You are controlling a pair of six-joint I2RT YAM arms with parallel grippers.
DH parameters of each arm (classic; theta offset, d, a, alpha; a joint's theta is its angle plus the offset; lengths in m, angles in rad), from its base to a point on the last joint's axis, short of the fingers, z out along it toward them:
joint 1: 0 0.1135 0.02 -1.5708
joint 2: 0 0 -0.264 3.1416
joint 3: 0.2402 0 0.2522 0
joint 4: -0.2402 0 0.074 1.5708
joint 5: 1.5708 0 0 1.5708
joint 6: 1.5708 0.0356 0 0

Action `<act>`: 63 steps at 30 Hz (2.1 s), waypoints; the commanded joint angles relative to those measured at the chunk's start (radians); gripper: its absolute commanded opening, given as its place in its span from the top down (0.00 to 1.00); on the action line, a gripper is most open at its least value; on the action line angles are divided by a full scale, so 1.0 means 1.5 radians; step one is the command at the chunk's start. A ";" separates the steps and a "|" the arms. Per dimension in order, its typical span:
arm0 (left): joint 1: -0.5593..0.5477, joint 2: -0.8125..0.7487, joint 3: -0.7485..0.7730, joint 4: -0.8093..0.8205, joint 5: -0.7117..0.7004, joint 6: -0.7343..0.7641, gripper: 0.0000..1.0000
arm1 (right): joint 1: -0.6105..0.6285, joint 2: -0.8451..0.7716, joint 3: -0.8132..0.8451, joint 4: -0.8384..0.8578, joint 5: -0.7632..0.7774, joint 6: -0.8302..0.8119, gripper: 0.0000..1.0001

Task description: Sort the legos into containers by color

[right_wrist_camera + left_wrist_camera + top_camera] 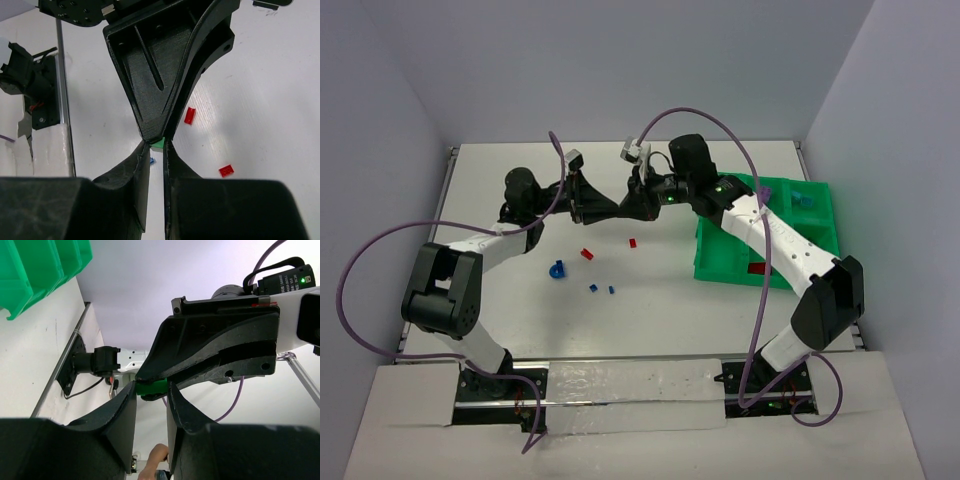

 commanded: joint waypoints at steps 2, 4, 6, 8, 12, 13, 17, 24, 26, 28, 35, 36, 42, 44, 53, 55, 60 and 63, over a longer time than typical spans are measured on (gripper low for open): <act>0.000 -0.024 0.006 -0.043 -0.005 0.067 0.40 | 0.010 -0.007 0.021 0.019 0.003 0.009 1.00; 0.003 -0.025 0.014 -0.067 -0.005 0.087 0.27 | 0.010 -0.007 0.016 0.015 0.003 0.006 1.00; 0.010 -0.031 0.022 -0.101 -0.008 0.114 0.02 | 0.010 -0.014 0.006 0.010 0.003 0.000 1.00; 0.036 -0.032 0.038 -0.147 -0.008 0.155 0.01 | 0.007 -0.025 -0.008 -0.009 0.011 -0.012 1.00; 0.080 -0.029 0.098 -0.286 -0.009 0.287 0.01 | -0.017 -0.057 -0.044 -0.055 0.019 -0.036 1.00; 0.090 -0.031 0.143 -0.357 -0.026 0.409 0.01 | -0.037 -0.071 -0.059 -0.078 0.027 -0.040 1.00; 0.089 -0.046 0.256 -0.739 -0.152 0.733 0.01 | -0.143 -0.109 -0.102 -0.162 0.076 -0.066 1.00; 0.078 -0.090 0.243 -0.859 -0.362 0.910 0.01 | -0.382 -0.145 -0.135 -0.306 0.244 -0.104 1.00; 0.069 -0.095 0.245 -0.876 -0.439 0.963 0.01 | -0.458 -0.156 -0.150 -0.334 0.333 -0.134 1.00; 0.061 -0.094 0.253 -0.890 -0.459 0.988 0.01 | -0.480 -0.153 -0.153 -0.349 0.374 -0.143 1.00; 0.029 -0.079 0.288 -0.934 -0.536 1.066 0.01 | -0.647 -0.087 -0.134 -0.371 0.447 -0.204 1.00; 0.027 -0.078 0.292 -0.942 -0.529 1.076 0.01 | -0.660 -0.074 -0.132 -0.369 0.455 -0.206 1.00; 0.012 -0.088 0.280 -0.952 -0.557 1.111 0.01 | -0.681 -0.030 -0.133 -0.342 0.475 -0.206 1.00; 0.011 -0.081 0.288 -0.962 -0.563 1.111 0.01 | -0.682 -0.020 -0.133 -0.336 0.477 -0.204 1.00; 0.010 -0.076 0.299 -0.973 -0.605 1.139 0.01 | -0.689 0.046 -0.124 -0.308 0.495 -0.197 0.58; 0.010 -0.076 0.294 -0.972 -0.608 1.141 0.01 | -0.690 0.048 -0.123 -0.306 0.495 -0.195 0.48; 0.012 -0.082 0.276 -0.958 -0.617 1.134 0.01 | -0.688 0.037 -0.101 -0.319 0.477 -0.186 0.37; 0.016 -0.088 0.259 -0.936 -0.623 1.125 0.01 | -0.673 0.016 -0.074 -0.333 0.439 -0.165 0.37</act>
